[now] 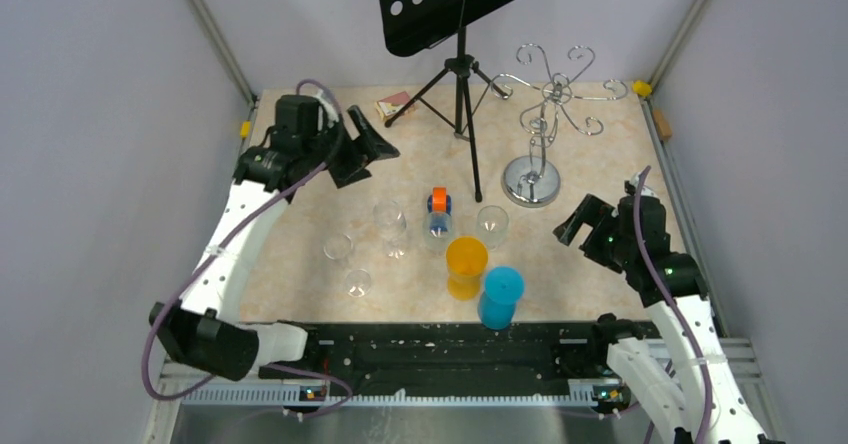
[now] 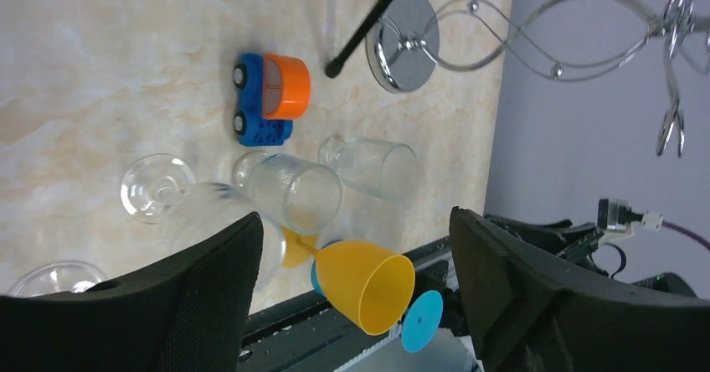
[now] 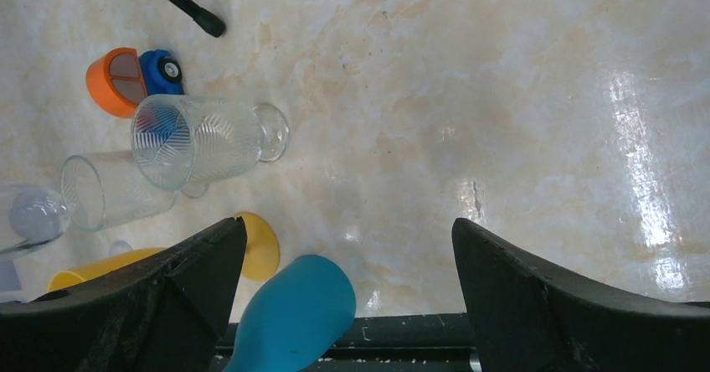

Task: Place the wine glass upside down on the wine glass rack
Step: Pick up the wine glass at the center of the board.

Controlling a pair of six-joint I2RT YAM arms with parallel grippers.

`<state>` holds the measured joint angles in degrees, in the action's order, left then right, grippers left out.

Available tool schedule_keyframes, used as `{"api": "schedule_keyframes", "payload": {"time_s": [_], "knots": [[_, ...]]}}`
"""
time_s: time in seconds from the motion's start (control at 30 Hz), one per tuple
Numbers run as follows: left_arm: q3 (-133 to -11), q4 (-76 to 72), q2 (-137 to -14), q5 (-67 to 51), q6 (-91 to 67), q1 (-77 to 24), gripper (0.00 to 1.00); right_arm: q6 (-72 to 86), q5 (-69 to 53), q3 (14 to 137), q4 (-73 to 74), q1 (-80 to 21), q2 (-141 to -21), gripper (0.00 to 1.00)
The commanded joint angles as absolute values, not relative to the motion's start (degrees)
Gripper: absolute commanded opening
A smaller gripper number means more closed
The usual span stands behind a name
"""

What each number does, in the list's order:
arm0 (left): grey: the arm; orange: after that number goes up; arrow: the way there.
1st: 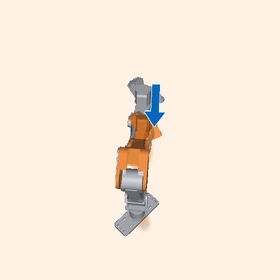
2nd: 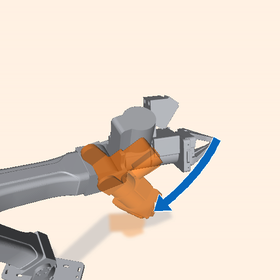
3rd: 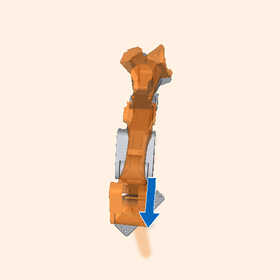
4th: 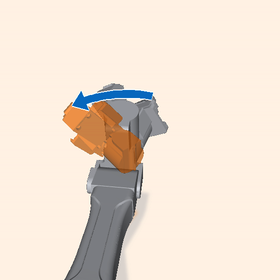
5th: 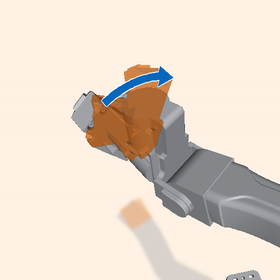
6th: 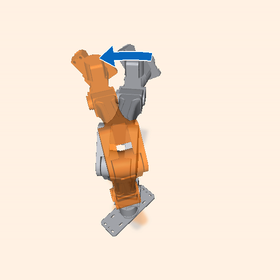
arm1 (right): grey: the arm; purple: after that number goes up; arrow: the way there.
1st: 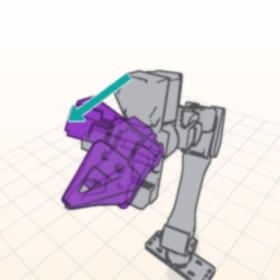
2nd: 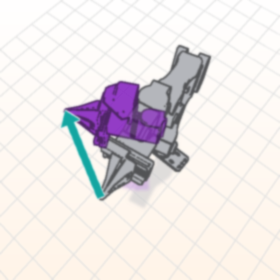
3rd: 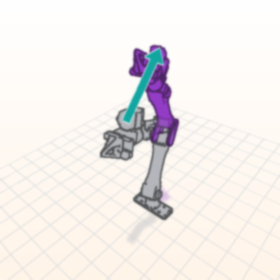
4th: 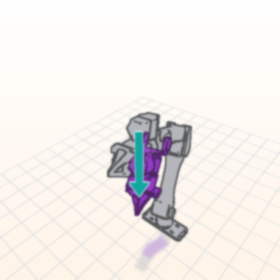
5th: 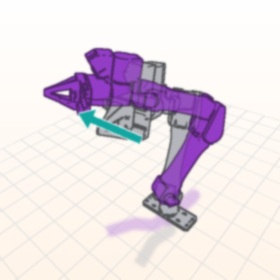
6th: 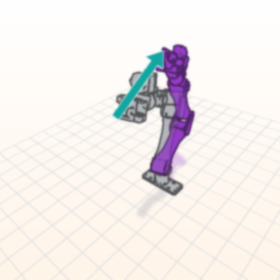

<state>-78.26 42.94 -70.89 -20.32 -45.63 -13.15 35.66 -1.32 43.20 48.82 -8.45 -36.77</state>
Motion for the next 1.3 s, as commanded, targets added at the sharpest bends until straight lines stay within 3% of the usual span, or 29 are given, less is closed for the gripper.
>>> {"api": "schedule_keyframes", "payload": {"time_s": [0.0,0.3,0.6,1.27], "knots": [[-85.7,42.3,-77.3,-22.9,-42.5,-20.2,0.84,36.4,-2.7,46.0,47.4,-8.3,-37.0,0.96],[-92.5,43.0,-86.9,-32.4,-37.3,-32.8,0.81,37.0,-2.5,48.3,48.9,-8.3,-40.1,0.98],[-92.7,47.6,-89.1,-36.0,-30.1,-35.8,0.78,36.0,-7.2,52.2,46.0,-8.3,-44.3,0.98],[-96.0,45.9,-88.1,-25.0,-30.9,-36.5,0.78,27.2,-34.3,51.5,34.7,-8.3,-44.5,0.98]]}}
